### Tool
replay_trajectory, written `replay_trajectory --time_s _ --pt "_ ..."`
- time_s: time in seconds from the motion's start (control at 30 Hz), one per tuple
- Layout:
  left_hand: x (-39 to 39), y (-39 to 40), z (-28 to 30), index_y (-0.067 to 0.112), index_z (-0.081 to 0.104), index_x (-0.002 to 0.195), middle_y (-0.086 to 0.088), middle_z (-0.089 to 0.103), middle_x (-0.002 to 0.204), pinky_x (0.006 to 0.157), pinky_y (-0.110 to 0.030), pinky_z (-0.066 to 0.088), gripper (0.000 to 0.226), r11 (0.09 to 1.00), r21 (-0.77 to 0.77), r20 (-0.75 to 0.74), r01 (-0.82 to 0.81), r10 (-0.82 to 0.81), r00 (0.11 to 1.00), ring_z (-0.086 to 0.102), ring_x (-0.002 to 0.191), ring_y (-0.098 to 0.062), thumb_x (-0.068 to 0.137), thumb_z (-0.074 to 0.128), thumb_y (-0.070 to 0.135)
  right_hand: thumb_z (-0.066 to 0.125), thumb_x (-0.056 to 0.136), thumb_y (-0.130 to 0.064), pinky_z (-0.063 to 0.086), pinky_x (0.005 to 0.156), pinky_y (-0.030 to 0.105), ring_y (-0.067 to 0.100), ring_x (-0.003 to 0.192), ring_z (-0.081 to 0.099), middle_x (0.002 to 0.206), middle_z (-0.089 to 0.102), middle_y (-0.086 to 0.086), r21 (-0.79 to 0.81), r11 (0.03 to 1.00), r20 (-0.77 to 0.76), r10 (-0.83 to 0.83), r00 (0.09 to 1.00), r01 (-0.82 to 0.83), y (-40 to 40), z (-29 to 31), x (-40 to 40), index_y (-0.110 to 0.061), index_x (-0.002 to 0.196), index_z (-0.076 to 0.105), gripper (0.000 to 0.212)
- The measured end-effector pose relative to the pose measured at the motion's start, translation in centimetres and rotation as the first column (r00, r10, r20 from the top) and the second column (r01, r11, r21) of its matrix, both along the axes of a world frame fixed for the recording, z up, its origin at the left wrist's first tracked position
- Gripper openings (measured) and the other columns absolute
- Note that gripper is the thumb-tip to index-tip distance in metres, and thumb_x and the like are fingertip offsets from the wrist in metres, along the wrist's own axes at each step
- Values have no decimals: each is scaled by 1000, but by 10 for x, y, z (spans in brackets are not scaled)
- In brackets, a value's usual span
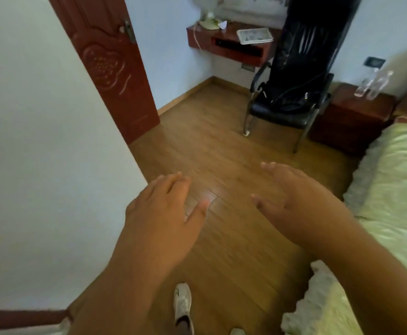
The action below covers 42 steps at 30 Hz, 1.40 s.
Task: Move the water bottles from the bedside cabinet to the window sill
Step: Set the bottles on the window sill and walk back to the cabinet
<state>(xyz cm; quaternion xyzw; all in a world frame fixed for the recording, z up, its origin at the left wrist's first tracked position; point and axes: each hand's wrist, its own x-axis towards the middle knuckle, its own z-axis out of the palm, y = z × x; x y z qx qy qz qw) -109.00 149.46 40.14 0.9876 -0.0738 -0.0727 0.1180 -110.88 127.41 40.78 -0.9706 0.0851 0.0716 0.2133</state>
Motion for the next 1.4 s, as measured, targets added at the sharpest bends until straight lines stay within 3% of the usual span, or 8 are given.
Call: replay_trajectory --time_s 0.23,0.57,1.0,1.4 --pt "98 -31 11 46 17 152 19 17 162 119 -41 20 64 935 -68 47 349 -347 937 10 151 -8 93 26 70 52 92 -64 38 113 41 16 147 34 163 24 -15 -56 955 47 -288 957 290 -14 15 36 -43 156 18 75" --pt "195 -49 15 50 14 152 22 12 162 121 -43 17 65 797 -97 18 597 -598 801 4 151 -5 91 26 72 50 92 -65 36 116 37 11 146 35 163 25 -17 -68 862 96 -495 864 502 2 18 78 -42 156 20 75" --pt "239 -127 12 48 13 153 22 12 162 121 -41 14 67 686 -73 -10 724 -726 687 4 151 -5 91 26 71 49 92 -66 39 114 44 12 145 36 162 28 -17 -49 774 96 -626 774 632 -50 6 93 -41 156 23 73" --pt "263 -273 22 48 12 153 23 10 163 121 -41 14 66 738 -47 20 673 -673 740 2 151 -4 92 27 70 51 93 -63 40 113 39 13 144 39 162 31 -13 -1 796 137 -600 788 605 -217 5 127 -36 157 23 75"
